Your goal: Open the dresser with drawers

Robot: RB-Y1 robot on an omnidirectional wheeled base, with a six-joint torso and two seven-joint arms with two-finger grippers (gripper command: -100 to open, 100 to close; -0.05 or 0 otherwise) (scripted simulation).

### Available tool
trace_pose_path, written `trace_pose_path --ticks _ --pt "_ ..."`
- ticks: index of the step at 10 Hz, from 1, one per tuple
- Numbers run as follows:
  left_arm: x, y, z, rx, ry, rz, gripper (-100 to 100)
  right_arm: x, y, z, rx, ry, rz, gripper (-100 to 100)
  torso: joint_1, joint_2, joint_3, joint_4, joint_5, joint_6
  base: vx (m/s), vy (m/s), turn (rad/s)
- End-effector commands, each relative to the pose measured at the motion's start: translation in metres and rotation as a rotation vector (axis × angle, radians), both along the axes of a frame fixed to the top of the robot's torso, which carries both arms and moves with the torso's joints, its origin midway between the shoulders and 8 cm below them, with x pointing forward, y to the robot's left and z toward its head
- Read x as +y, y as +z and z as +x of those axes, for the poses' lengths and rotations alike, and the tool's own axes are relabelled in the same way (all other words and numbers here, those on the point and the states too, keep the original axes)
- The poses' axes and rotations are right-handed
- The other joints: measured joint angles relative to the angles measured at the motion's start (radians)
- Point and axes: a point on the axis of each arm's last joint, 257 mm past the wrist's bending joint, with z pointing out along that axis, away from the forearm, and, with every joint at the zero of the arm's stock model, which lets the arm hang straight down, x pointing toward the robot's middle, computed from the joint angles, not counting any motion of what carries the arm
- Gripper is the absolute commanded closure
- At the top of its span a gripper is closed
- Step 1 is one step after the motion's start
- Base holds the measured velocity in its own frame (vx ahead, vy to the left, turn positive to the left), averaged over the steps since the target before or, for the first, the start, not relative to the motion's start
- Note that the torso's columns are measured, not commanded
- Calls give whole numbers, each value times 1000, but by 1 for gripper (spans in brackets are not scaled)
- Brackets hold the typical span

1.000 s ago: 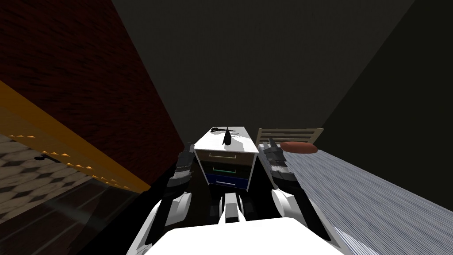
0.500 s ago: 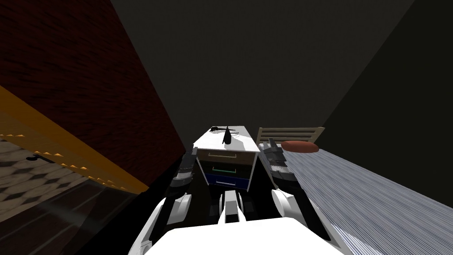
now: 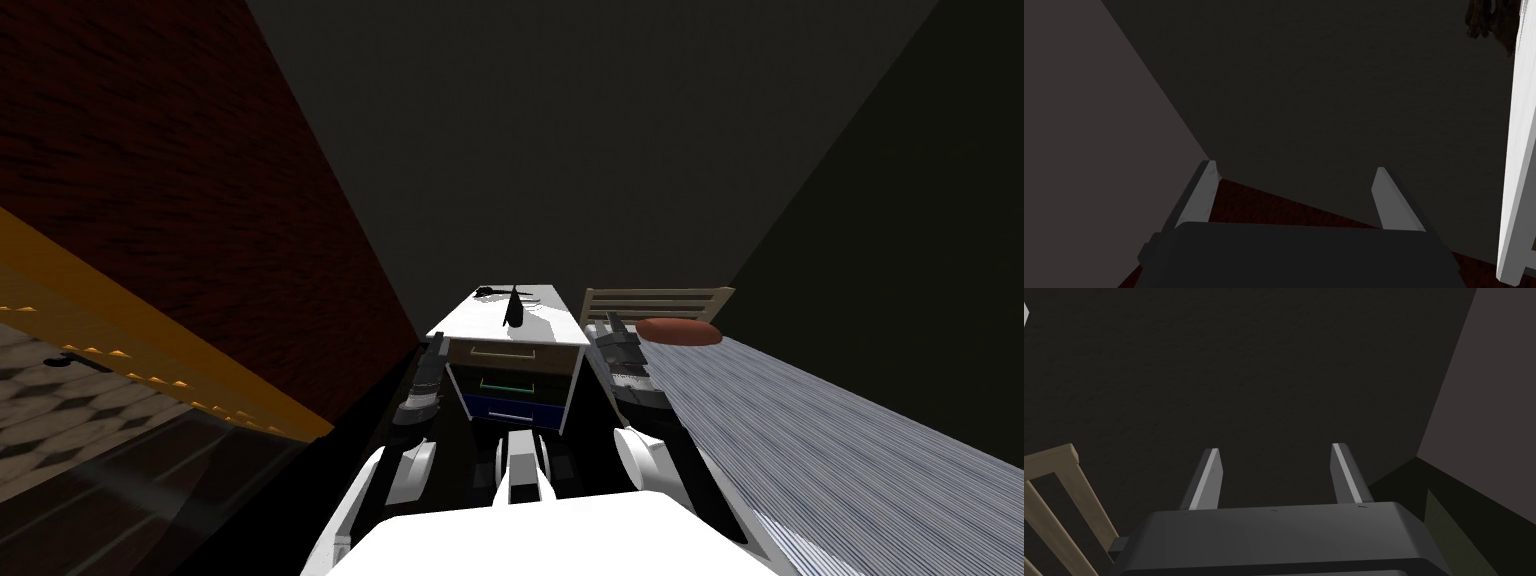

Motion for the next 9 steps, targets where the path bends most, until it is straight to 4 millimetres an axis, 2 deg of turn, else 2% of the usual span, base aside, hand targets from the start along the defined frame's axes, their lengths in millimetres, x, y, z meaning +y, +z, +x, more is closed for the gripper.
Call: trace_pose_path --ticks 1,9 --pt "-1 -14 2 5 -6 5 -100 0 0 0 0 0 0 0 0 0 0 0 0 0 24 10 -6" --pt "-5 -70 5 29 -24 15 -100 0 0 0 0 0 0 0 0 1 0 0 0 0 23 9 -9"
